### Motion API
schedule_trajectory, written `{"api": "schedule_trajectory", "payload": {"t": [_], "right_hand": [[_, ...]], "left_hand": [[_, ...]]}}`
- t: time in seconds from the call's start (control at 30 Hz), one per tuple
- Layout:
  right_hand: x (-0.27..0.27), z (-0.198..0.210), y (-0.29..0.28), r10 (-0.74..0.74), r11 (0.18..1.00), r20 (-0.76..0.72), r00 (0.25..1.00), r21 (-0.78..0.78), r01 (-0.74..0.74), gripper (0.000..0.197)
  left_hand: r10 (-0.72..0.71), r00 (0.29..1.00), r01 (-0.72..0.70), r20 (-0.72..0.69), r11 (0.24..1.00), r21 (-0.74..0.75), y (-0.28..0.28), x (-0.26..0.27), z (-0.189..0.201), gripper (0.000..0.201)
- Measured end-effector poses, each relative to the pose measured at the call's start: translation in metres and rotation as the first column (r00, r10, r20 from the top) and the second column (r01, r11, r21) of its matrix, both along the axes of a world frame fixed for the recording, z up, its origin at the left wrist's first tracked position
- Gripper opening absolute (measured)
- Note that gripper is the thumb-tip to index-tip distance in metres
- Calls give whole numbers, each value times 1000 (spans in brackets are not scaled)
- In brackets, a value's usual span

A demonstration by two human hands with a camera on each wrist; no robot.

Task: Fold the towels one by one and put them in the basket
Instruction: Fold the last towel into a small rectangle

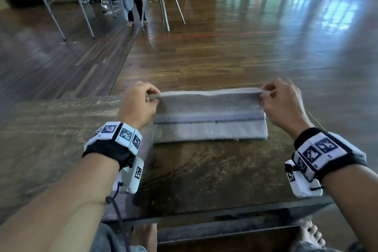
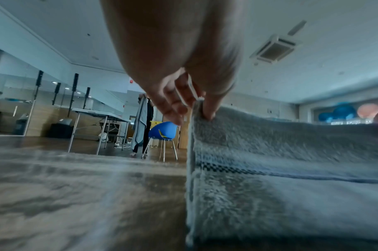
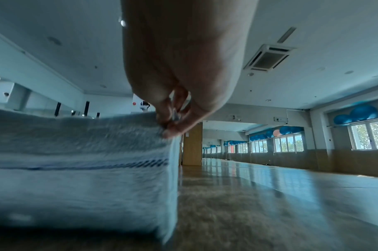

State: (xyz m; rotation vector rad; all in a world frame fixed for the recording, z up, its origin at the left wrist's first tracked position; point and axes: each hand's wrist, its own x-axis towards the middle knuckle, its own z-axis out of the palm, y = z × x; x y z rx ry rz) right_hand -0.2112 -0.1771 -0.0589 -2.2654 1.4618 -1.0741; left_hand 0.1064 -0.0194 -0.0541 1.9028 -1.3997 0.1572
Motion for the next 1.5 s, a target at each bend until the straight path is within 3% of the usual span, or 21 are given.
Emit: {"api": "schedule_trajectory", "payload": {"t": [0.1, 0.17, 0.27, 0.37, 0.43, 0.47, 0.5, 0.63, 0.73, 0.93, 1.03, 1.1, 1.17, 1.23, 1.3, 1.37, 1.5], "right_hand": [[-9, 10, 10, 84, 993, 196, 977, -94, -66, 17], [-17, 4, 13, 129, 991, 189, 974, -64, -118, 19], [-33, -14, 12, 188, 969, -52, 981, 173, -176, 19], [-40, -33, 12, 313, 867, -238, 919, 467, -174, 25], [-39, -38, 12, 233, 892, -232, 944, 438, -112, 16], [-36, -37, 12, 167, 913, -230, 959, 403, -62, 5], [-33, -36, 12, 110, 926, -239, 965, 378, -12, 7], [-23, -34, 16, 90, 900, -339, 937, 429, 69, 41], [-21, -34, 18, 78, 893, -372, 925, 439, 101, 38], [-22, -24, 19, 23, 888, -304, 952, 443, 120, 36], [-21, -25, 21, 29, 876, -344, 938, 460, 142, 32], [-19, -25, 27, -2, 903, -422, 907, 388, 183, 12], [-15, -27, 31, -8, 961, -467, 884, 240, 135, 21], [-8, -28, 37, 158, 974, -428, 890, 216, -69, 34], [3, -28, 46, 389, 910, -438, 810, 318, -266, 34], [13, -29, 53, 449, 881, -481, 753, 377, -285, 30], [22, -26, 59, 321, 944, -553, 768, 254, -212, 48]], "left_hand": [[-4, 999, 12, 52, 990, -139, 5, 1, 11, 12], [-20, 998, 26, 62, 995, -100, 9, 1, 10, 14], [-70, 997, 71, -12, 991, 116, 15, 2, -3, 18], [-108, 979, 177, -173, 869, 463, 20, 4, -21, 31], [-34, 969, 161, -247, 841, 516, 19, 3, -31, 32], [20, 971, 109, -237, 850, 516, 16, 3, -35, 30], [72, 976, 46, -204, 852, 521, 13, 2, -36, 30], [224, 965, -99, -138, 794, 599, 4, -1, -36, 52], [241, 961, -96, -131, 743, 662, 2, -7, -36, 47], [275, 944, -132, -184, 821, 555, 4, -1, -24, 39], [292, 944, -149, -155, 794, 589, 5, -3, -23, 37], [250, 967, -180, -43, 796, 577, 4, -10, -26, 31], [98, 992, -122, 74, 862, 491, 1, -22, -28, 27], [-122, 989, 74, 78, 887, 456, -3, -35, -30, 21], [-259, 966, 204, 31, 823, 530, -8, -49, -31, 19], [-260, 964, 175, 58, 781, 599, -11, -61, -34, 23], [-199, 976, 119, 92, 831, 543, -12, -80, -35, 29]]}}
